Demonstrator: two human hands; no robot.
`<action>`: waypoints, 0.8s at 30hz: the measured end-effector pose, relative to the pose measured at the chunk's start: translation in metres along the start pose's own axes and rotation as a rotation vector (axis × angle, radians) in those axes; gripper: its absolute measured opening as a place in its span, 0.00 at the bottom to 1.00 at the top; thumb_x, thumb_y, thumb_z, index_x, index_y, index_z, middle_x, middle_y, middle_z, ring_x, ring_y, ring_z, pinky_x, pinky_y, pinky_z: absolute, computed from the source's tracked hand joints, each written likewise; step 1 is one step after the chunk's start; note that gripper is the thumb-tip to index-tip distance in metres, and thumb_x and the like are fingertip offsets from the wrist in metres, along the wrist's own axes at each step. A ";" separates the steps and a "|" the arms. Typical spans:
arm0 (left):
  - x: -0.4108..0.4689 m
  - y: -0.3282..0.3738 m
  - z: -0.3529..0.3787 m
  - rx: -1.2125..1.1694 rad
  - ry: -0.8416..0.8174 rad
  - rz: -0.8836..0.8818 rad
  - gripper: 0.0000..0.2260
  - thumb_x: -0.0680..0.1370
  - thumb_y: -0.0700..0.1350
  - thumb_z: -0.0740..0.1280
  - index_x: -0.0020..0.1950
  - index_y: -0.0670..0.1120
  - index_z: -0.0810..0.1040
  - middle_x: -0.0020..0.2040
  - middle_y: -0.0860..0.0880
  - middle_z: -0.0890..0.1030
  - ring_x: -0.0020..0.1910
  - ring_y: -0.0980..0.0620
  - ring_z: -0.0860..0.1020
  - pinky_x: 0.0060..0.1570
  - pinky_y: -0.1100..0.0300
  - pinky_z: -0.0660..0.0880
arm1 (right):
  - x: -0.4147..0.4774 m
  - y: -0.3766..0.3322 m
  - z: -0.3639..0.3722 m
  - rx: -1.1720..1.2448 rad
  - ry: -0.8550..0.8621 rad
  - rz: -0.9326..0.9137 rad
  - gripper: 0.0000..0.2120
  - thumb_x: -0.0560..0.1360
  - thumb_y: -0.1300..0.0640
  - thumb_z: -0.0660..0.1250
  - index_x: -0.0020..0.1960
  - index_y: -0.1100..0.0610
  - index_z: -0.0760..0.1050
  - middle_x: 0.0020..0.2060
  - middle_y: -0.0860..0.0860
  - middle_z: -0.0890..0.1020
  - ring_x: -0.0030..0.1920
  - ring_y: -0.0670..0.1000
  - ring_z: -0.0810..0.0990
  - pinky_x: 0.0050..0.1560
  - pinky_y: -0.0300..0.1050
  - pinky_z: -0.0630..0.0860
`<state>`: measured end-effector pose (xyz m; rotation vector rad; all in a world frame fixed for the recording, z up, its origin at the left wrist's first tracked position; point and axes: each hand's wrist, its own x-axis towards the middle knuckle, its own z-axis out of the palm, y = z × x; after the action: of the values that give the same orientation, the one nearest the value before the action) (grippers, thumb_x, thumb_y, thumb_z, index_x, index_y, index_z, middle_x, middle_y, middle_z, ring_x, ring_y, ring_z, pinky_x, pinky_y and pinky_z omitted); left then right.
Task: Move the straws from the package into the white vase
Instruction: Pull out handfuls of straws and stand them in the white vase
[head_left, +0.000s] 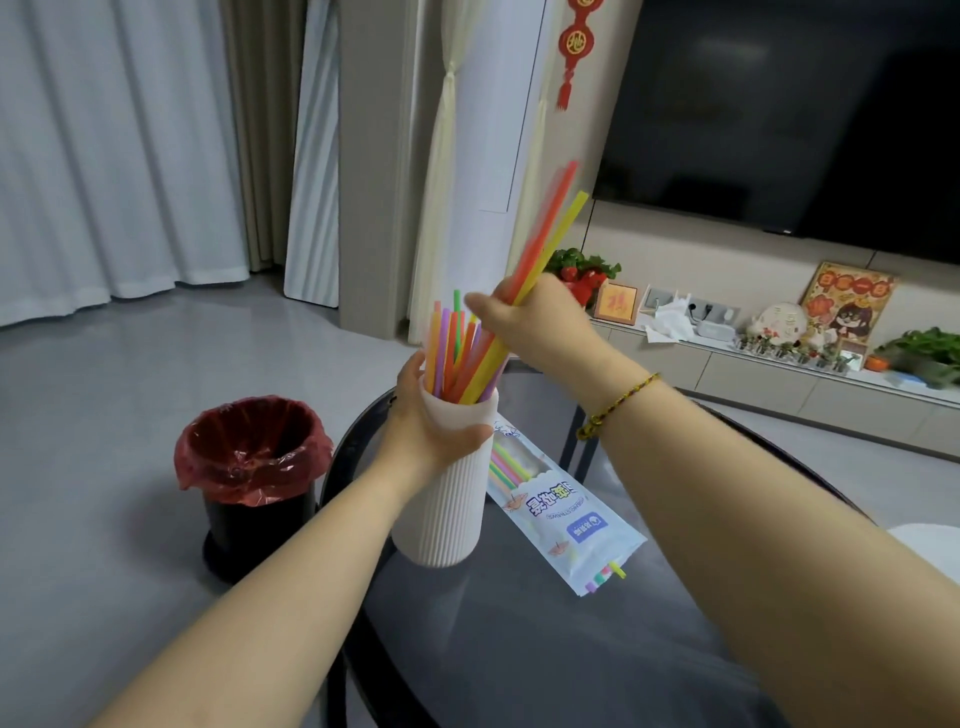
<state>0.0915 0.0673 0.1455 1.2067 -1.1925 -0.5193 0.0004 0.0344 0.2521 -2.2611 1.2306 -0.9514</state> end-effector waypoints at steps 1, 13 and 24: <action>0.001 -0.001 -0.001 -0.004 0.006 0.000 0.23 0.66 0.34 0.71 0.54 0.51 0.65 0.40 0.61 0.72 0.35 0.70 0.75 0.31 0.83 0.67 | -0.001 0.000 0.005 -0.008 -0.001 -0.005 0.19 0.73 0.48 0.64 0.35 0.64 0.72 0.32 0.62 0.79 0.41 0.64 0.82 0.46 0.60 0.80; 0.001 -0.009 -0.007 0.093 -0.034 0.036 0.27 0.64 0.36 0.74 0.55 0.53 0.65 0.43 0.63 0.69 0.39 0.65 0.73 0.31 0.85 0.66 | 0.001 -0.007 -0.002 0.090 0.144 -0.321 0.24 0.78 0.60 0.57 0.73 0.57 0.55 0.71 0.54 0.65 0.69 0.50 0.65 0.66 0.40 0.62; 0.003 -0.011 -0.008 0.064 -0.050 0.021 0.24 0.66 0.35 0.72 0.48 0.58 0.66 0.42 0.61 0.71 0.39 0.64 0.75 0.31 0.81 0.69 | -0.009 0.007 0.020 -0.211 -0.096 -0.315 0.19 0.79 0.58 0.53 0.70 0.58 0.63 0.61 0.55 0.76 0.61 0.52 0.72 0.61 0.43 0.66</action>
<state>0.1025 0.0642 0.1375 1.2408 -1.2714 -0.5011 0.0074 0.0383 0.2301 -2.6911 0.9918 -0.8385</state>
